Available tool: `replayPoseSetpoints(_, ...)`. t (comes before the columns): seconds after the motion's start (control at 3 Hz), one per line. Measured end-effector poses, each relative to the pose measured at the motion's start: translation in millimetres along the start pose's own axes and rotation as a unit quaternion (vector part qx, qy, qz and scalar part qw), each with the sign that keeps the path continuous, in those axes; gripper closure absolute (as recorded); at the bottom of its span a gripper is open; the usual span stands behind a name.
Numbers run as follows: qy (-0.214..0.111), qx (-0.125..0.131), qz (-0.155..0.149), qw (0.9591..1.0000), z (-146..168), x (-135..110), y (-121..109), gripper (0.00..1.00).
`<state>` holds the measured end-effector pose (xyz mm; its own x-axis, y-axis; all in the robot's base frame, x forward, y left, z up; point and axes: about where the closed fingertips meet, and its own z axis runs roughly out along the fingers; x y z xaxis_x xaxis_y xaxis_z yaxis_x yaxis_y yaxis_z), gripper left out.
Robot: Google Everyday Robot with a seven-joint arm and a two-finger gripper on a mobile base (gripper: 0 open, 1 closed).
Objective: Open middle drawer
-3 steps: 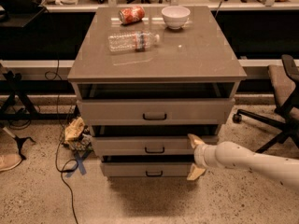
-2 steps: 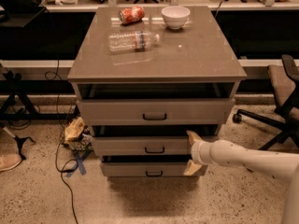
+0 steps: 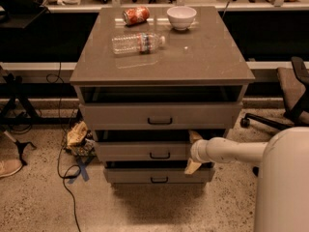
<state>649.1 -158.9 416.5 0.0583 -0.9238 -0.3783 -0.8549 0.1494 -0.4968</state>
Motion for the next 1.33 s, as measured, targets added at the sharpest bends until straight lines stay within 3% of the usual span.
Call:
replayPoseSetpoints(0.33,-0.002,-0.016,-0.002,0.9999,9.9,-4.3,1.8,0.19)
replayPoseSetpoints(1.33,0.001,-0.033,0.024,0.9992,-35.2,7.7,40.1,0.89)
